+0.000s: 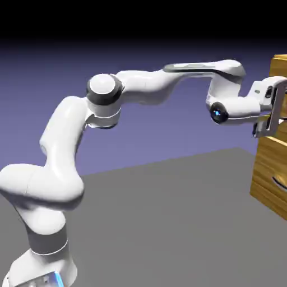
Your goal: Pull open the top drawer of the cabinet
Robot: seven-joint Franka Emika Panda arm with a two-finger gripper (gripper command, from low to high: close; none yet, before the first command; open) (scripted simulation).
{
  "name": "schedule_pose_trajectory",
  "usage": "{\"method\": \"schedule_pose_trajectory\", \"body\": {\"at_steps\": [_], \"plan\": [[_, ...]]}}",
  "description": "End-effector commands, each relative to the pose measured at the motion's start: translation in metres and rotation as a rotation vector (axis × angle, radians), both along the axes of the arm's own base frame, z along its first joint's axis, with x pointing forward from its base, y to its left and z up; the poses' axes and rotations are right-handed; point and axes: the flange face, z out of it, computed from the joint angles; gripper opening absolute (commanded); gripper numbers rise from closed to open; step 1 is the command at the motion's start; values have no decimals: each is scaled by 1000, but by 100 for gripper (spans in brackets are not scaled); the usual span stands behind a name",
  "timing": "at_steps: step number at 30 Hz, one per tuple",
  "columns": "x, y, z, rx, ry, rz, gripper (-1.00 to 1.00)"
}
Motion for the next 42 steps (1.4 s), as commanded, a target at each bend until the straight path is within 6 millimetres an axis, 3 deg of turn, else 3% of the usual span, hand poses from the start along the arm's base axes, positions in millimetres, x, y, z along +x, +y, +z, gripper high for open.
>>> {"method": "schedule_pose_trajectory", "body": {"at_steps": [1, 11, 12, 13, 26, 42], "plan": [[0, 0, 0, 0, 0, 0, 0], [50, 0, 0, 0, 0, 0, 0], [50, 0, 0, 0, 0, 0, -100], [50, 0, 0, 0, 0, 0, -100], [-24, 0, 0, 0, 0, 0, -100], [-156, 0, 0, 0, 0, 0, -100]]}}
